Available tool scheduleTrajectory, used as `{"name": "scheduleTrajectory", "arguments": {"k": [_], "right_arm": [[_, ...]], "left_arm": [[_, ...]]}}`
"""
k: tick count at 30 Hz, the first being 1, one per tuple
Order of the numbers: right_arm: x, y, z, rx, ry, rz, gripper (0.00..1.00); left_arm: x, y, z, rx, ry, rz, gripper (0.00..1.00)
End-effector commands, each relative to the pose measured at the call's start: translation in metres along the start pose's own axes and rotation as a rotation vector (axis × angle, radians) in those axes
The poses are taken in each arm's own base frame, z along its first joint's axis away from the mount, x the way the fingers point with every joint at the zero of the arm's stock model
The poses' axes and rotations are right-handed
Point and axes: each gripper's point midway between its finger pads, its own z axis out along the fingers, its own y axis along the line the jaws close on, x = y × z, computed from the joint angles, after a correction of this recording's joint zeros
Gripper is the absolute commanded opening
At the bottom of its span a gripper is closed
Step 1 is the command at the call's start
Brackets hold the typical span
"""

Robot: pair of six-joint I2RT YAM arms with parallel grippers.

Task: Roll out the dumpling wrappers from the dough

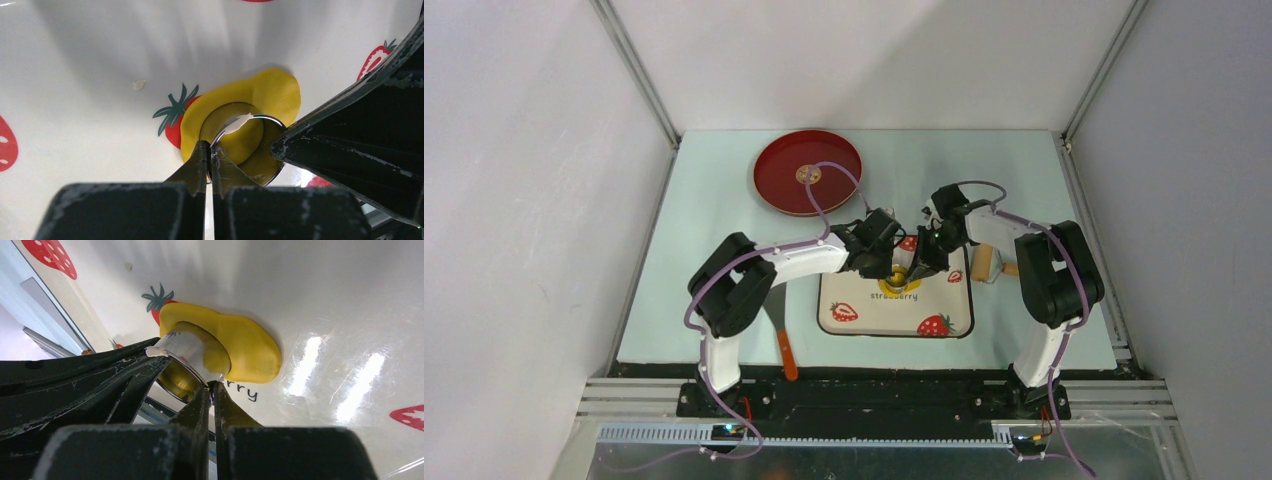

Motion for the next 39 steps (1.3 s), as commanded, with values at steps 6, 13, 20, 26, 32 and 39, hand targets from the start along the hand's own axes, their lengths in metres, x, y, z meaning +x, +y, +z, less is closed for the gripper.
{"name": "scheduleTrajectory", "arguments": {"k": [6,13,20,26,32,39], "right_arm": [[0.026,-0.093,0.039,0.424,0.055,-0.018,0.0],[0.025,-0.083,0.031,0.428,0.059,-0.034,0.0],[0.021,-0.067,0.02,0.404,0.051,-0.052,0.02],[0.011,-0.034,-0.002,0.321,0.007,-0.087,0.37],[-0.002,0.0,-0.032,0.256,-0.063,-0.132,0.63],[-0.005,0.032,-0.068,0.162,-0.139,-0.174,0.83]], "left_arm": [[0.018,0.014,-0.008,-0.02,0.077,0.037,0.0],[-0.008,-0.004,-0.033,0.051,0.012,0.044,0.12],[-0.02,-0.011,-0.049,0.094,-0.019,0.052,0.32],[-0.026,-0.012,-0.059,0.114,-0.037,0.047,0.36],[-0.033,-0.009,-0.065,0.116,-0.057,0.036,0.38],[-0.043,-0.001,-0.085,0.151,-0.11,-0.024,0.48]]}}
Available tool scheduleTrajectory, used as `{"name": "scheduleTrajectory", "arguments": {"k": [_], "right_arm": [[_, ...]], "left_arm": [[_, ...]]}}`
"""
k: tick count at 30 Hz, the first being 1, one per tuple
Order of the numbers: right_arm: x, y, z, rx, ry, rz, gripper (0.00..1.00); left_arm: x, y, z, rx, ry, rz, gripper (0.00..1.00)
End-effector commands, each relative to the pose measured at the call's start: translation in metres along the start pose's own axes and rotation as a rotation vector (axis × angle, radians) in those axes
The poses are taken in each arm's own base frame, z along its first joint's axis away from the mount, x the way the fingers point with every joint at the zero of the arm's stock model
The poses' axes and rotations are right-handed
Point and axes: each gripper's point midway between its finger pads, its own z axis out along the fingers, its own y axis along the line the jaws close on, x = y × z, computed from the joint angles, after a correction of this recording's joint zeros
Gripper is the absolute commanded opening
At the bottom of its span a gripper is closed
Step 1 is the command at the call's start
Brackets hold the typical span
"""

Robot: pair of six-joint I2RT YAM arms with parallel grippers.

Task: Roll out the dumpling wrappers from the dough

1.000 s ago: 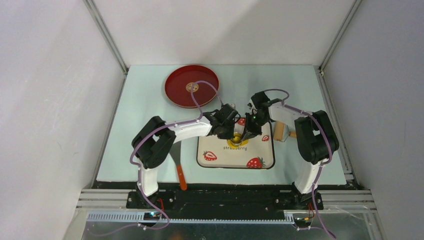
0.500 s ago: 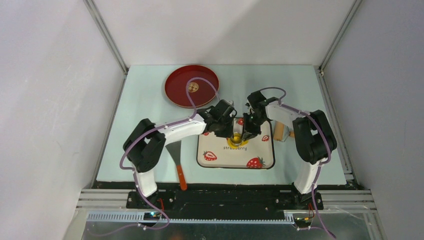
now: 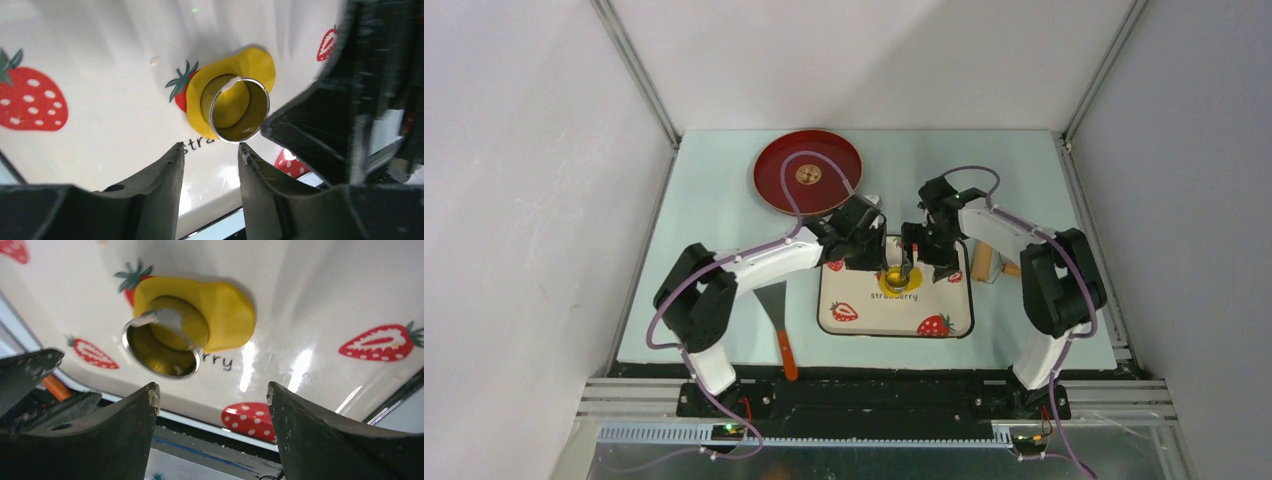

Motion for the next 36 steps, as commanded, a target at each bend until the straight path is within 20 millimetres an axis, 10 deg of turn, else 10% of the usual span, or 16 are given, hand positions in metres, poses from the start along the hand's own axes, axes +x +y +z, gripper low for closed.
{"name": "scheduleTrajectory", "arguments": {"k": [1,11,27,36], "right_arm": [[-0.014,0.021,-0.051,-0.078,-0.119,-0.041,0.84],[-0.025,-0.001,-0.094,-0.338,-0.232,0.105,0.87],[-0.015,-0.033,0.015,-0.292,-0.009,0.237,0.56],[-0.017,-0.032,0.041,-0.276,0.012,0.263,0.4]], "left_arm": [[-0.021,-0.006,-0.036,0.086,-0.099,-0.044,0.49],[-0.006,0.008,-0.053,0.327,-0.159,-0.292,0.62],[0.022,0.016,-0.015,0.339,-0.098,-0.391,0.41],[0.038,0.021,0.004,0.295,-0.057,-0.379,0.37]]}}
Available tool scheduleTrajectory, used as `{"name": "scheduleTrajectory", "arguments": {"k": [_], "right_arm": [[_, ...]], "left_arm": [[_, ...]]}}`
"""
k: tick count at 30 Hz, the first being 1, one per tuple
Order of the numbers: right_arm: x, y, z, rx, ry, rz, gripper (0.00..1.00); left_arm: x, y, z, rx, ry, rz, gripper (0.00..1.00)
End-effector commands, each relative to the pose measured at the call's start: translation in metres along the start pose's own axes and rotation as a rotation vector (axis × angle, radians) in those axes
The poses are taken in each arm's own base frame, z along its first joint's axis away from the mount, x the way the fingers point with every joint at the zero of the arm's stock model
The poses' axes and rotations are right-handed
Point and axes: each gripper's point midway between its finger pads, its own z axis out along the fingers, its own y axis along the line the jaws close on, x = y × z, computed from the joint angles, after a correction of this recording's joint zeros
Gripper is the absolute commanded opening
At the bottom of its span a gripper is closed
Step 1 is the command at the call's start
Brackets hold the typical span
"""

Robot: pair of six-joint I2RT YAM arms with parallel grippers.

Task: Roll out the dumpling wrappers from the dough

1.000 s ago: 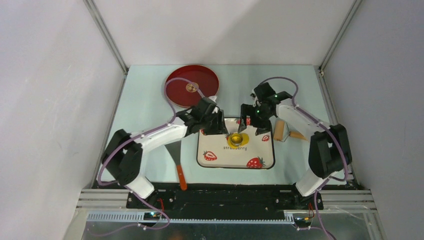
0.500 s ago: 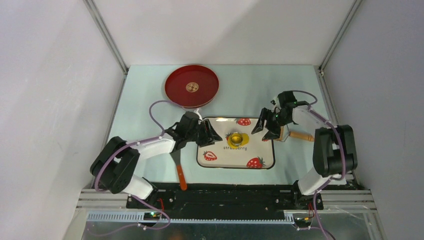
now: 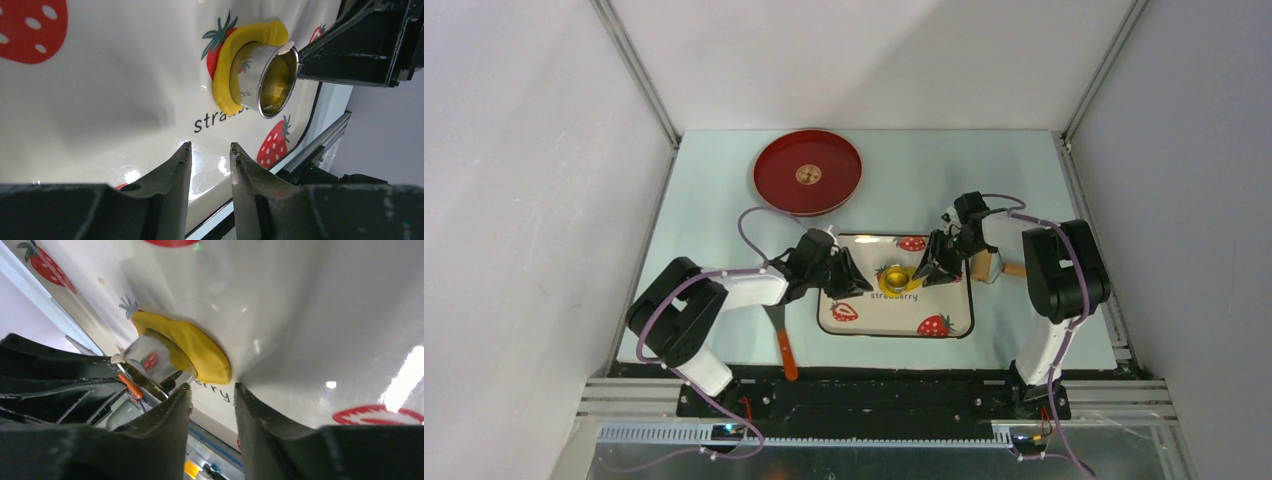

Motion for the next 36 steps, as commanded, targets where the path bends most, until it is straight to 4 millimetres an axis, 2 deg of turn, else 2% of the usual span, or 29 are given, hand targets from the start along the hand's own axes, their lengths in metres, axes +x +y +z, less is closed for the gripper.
{"name": "scheduleTrajectory", "arguments": {"k": [1,6,14,22,26,30,36], "right_arm": [[-0.013,-0.017,0.016,0.065,-0.037,0.013,0.4],[-0.017,-0.021,0.018,0.088,-0.054,0.016,0.35],[-0.022,-0.018,0.026,0.076,-0.063,0.003,0.31],[-0.032,0.0,0.02,0.025,-0.104,-0.061,0.29],[-0.035,0.0,0.02,0.043,-0.104,-0.073,0.23],[-0.036,0.002,0.018,0.06,-0.107,-0.085,0.11],[-0.035,0.024,-0.002,0.028,-0.146,-0.145,0.06]], "left_arm": [[-0.007,-0.014,0.005,0.031,-0.029,0.023,0.36],[-0.002,-0.009,0.006,0.019,-0.022,0.029,0.34],[0.004,0.003,0.012,-0.015,-0.005,0.013,0.33],[0.013,0.02,0.017,-0.056,0.026,-0.016,0.29],[0.017,0.024,0.018,-0.065,0.038,-0.024,0.27],[0.019,0.028,0.019,-0.074,0.042,-0.029,0.26],[0.022,0.033,0.021,-0.085,0.055,-0.034,0.26]]}}
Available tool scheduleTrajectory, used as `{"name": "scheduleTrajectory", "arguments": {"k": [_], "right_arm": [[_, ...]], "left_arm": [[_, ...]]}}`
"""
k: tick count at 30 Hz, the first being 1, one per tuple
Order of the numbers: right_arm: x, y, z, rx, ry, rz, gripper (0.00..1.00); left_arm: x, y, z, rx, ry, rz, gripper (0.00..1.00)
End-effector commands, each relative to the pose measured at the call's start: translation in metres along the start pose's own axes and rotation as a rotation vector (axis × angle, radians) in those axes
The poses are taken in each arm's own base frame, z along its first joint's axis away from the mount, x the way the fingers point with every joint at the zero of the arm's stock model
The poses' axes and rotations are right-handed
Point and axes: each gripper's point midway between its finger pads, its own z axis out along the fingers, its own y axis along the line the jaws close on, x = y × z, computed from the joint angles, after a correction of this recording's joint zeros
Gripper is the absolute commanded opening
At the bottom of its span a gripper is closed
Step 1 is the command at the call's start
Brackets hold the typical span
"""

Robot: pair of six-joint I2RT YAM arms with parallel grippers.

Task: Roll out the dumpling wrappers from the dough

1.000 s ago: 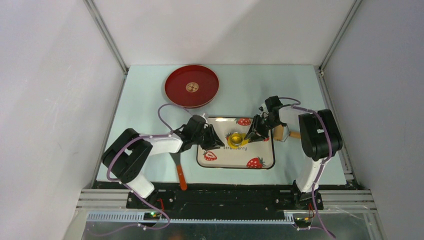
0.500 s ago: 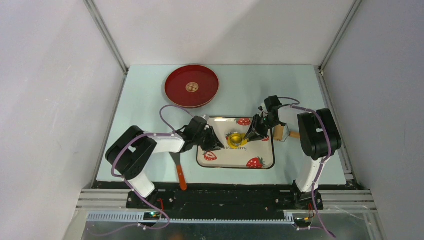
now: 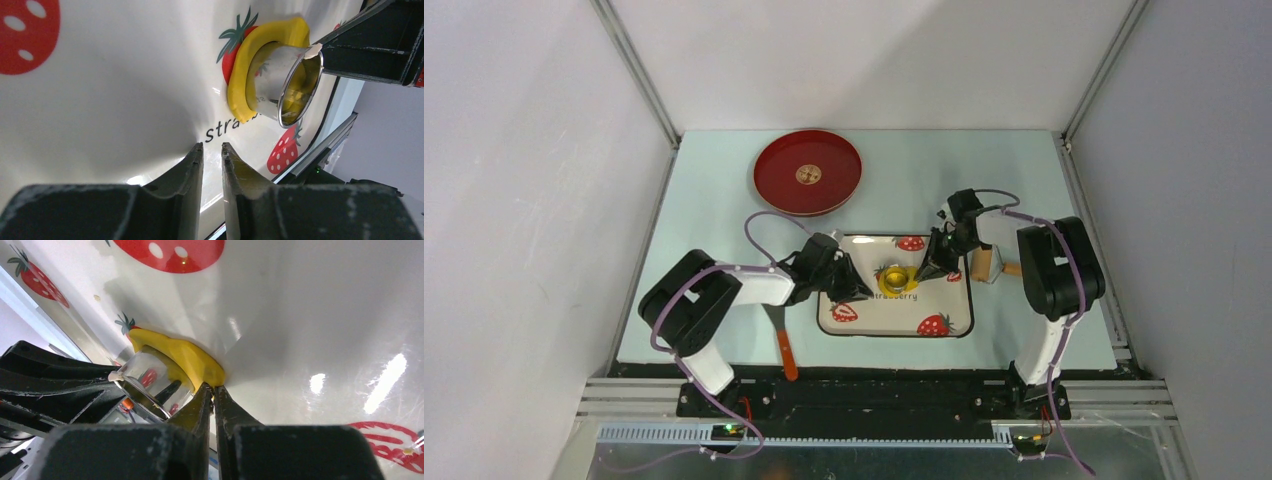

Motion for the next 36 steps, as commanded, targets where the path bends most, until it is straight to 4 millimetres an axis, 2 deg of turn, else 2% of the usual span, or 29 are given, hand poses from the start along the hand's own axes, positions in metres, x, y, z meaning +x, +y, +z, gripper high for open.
{"name": "scheduleTrajectory", "arguments": {"k": [1,6,11,13,14,18,24,27,30,36], "right_arm": [[-0.027,0.022,-0.016,-0.009,-0.135,-0.115,0.06],[-0.025,0.04,-0.04,-0.041,-0.182,-0.148,0.03],[-0.023,0.035,-0.052,0.005,-0.209,-0.147,0.05],[-0.022,0.025,-0.052,0.052,-0.21,-0.139,0.1],[-0.023,0.021,-0.052,0.068,-0.209,-0.135,0.18],[-0.02,0.007,-0.047,0.119,-0.187,-0.115,0.37],[-0.021,0.005,-0.043,0.121,-0.179,-0.111,0.47],[-0.022,0.012,-0.046,0.088,-0.187,-0.121,0.49],[-0.025,0.021,-0.049,0.022,-0.198,-0.112,0.51],[-0.035,0.026,-0.049,-0.086,-0.203,-0.052,0.5]], "left_arm": [[0.011,0.02,0.005,-0.058,0.027,-0.017,0.25],[0.014,0.027,0.007,-0.08,0.033,-0.023,0.24],[0.017,0.034,0.01,-0.113,0.05,-0.029,0.23],[0.018,0.037,0.01,-0.122,0.056,-0.031,0.22],[0.018,0.038,0.011,-0.126,0.059,-0.03,0.22],[0.021,0.042,0.011,-0.14,0.069,-0.029,0.22],[0.022,0.044,0.01,-0.147,0.074,-0.026,0.22],[0.022,0.044,0.011,-0.149,0.075,-0.022,0.22],[0.023,0.045,0.011,-0.151,0.079,-0.021,0.22],[0.022,0.043,0.01,-0.144,0.082,-0.013,0.22]]}}
